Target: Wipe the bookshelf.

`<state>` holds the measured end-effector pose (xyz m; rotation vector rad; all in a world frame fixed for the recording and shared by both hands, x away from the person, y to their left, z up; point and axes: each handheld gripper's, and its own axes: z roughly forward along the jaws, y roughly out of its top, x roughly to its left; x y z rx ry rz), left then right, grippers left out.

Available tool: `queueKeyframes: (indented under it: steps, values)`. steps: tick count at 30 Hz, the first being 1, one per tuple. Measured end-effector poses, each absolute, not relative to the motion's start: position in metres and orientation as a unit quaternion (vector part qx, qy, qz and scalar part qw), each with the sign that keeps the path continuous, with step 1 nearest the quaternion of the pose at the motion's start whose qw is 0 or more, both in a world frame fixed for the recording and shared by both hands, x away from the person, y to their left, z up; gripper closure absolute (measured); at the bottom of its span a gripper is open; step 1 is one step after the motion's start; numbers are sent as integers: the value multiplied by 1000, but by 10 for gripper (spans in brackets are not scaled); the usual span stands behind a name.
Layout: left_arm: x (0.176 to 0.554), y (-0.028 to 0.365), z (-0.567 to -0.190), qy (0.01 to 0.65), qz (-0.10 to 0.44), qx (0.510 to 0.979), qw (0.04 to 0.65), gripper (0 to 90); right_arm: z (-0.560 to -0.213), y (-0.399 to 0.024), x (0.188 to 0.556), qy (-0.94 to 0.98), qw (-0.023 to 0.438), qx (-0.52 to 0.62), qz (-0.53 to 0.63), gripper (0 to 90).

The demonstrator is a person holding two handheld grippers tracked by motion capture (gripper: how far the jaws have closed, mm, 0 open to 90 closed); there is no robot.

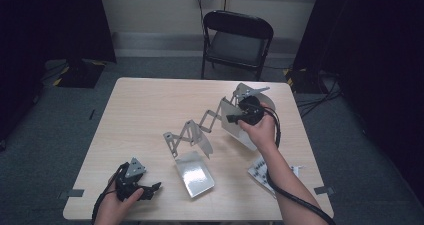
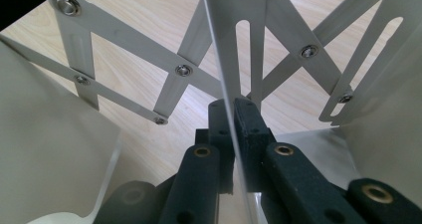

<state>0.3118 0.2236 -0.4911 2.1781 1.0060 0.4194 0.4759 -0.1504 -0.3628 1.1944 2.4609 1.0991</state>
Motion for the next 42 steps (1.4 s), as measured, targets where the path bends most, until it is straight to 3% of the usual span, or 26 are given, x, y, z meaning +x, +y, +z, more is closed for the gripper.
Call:
queueKeyframes:
  steps: [14,26,32,34,42]
  values:
    - [312,221,-493,385,151,842,346,166,-387,-168,495,833,86,416,354,884]
    - [313,217,-491,379,143,844,352,174,-401,-159,501,831,112,418,350,861]
    - [313,215,-489,372,139,846,355,174,-401,-166,494,830,132,426,336,730]
    - [313,214,-488,371,138,845,359,175,-401,-171,489,828,143,425,336,641]
    - [317,210,-485,356,130,854,357,174,-408,-188,453,830,153,417,338,517]
